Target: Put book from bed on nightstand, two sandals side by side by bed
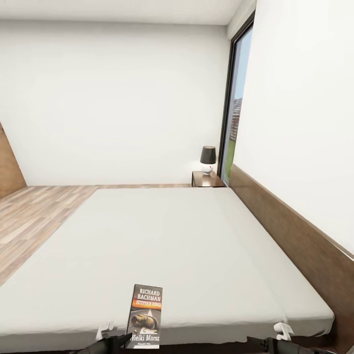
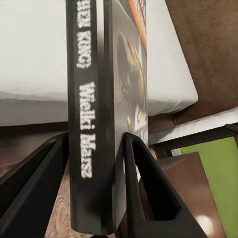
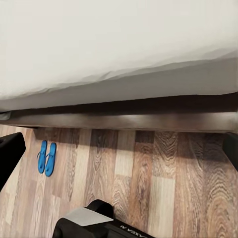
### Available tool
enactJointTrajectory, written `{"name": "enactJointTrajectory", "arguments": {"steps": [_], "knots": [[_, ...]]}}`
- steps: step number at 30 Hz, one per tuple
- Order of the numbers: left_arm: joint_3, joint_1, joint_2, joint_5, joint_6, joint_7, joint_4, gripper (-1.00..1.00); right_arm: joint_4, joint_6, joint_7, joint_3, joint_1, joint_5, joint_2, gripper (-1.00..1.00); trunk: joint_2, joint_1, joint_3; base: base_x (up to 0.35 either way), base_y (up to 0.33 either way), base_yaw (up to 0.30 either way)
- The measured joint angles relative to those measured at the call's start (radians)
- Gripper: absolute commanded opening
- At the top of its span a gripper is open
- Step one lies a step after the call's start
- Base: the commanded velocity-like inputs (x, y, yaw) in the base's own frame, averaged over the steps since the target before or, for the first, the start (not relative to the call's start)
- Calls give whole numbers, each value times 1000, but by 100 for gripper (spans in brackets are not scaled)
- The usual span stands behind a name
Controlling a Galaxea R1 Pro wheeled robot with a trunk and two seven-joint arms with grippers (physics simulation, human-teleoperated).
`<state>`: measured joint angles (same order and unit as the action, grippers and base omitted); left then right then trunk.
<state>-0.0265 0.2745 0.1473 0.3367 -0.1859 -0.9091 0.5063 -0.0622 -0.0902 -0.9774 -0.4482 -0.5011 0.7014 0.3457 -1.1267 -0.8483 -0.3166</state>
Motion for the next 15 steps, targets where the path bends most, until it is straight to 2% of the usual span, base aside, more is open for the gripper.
{"name": "enactJointTrajectory", "arguments": {"steps": [12, 15], "knots": [[0, 0, 0, 0, 0, 0, 0, -100, -1, 0, -4, 0, 0, -1, 0, 100, 0, 0, 0, 0, 0, 2], [0, 0, 0, 0, 0, 0, 0, -100, -1, 0, -3, 0, 0, -2, 0, 100, 0, 0, 0, 0, 0, 150]]}}
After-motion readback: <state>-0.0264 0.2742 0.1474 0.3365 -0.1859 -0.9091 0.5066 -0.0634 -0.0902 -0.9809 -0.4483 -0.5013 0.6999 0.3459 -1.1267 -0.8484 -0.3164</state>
